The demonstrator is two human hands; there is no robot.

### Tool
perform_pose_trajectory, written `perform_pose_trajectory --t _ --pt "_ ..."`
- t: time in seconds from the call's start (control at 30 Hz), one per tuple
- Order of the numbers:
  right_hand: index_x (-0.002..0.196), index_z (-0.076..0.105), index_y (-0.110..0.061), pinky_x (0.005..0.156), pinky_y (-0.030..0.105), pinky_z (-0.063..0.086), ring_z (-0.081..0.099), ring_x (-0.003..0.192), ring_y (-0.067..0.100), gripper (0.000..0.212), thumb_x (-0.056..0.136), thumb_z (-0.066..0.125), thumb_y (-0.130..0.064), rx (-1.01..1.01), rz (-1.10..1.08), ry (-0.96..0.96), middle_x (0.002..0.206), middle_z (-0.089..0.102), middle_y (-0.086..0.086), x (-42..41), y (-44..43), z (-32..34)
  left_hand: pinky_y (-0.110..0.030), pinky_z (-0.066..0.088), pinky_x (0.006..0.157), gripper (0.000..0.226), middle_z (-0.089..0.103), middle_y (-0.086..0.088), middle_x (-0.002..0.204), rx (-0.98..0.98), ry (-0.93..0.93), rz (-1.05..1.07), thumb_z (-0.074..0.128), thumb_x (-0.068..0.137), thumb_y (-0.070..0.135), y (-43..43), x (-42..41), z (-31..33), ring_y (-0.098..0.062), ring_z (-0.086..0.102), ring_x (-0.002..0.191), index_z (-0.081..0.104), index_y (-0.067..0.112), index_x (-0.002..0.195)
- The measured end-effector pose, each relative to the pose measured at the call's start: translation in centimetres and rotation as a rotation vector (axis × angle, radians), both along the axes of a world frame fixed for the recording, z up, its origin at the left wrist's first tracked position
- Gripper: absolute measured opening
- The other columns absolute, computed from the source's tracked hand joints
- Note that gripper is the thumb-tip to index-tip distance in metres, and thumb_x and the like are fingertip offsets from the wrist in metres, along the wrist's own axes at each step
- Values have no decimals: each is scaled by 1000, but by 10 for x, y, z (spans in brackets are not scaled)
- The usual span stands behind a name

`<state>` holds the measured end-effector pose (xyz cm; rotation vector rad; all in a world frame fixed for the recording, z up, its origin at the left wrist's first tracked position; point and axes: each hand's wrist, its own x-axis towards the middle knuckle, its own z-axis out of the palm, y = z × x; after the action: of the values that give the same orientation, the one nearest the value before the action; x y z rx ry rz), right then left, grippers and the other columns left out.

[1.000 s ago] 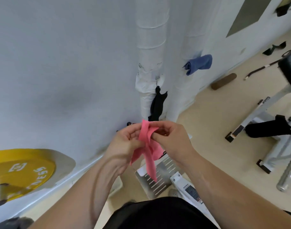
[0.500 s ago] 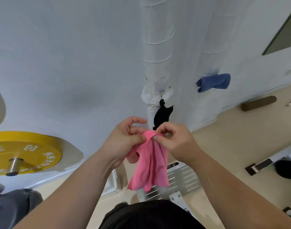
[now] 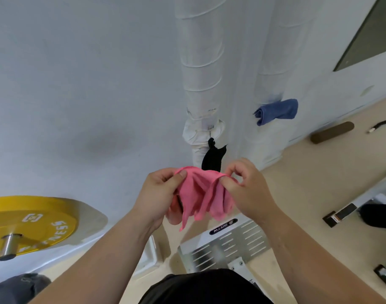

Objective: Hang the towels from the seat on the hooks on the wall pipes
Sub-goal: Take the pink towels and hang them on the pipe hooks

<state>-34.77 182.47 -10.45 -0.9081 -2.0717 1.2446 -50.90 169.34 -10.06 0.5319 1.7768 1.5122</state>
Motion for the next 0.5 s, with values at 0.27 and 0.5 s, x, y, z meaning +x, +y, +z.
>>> perform_pose_trajectory --t 0.27,0.5 --pt "85 69 -21 63 12 45 60 67 2 11 89 73 -11 -55 165 55 74 68 -8 -10 -19 10 -35 48 63 31 72 -3 73 -51 127 -304 53 105 28 8 4 10 -15 62 62 78 13 94" --pt "81 69 -20 67 27 53 64 73 15 10 86 77 -21 -40 60 77 75 69 -1 -18 -22 9 -44 36 65 29 59 -13 71 -11 43 -280 57 101 30 0 10 12 -27 47 66 77 10 94"
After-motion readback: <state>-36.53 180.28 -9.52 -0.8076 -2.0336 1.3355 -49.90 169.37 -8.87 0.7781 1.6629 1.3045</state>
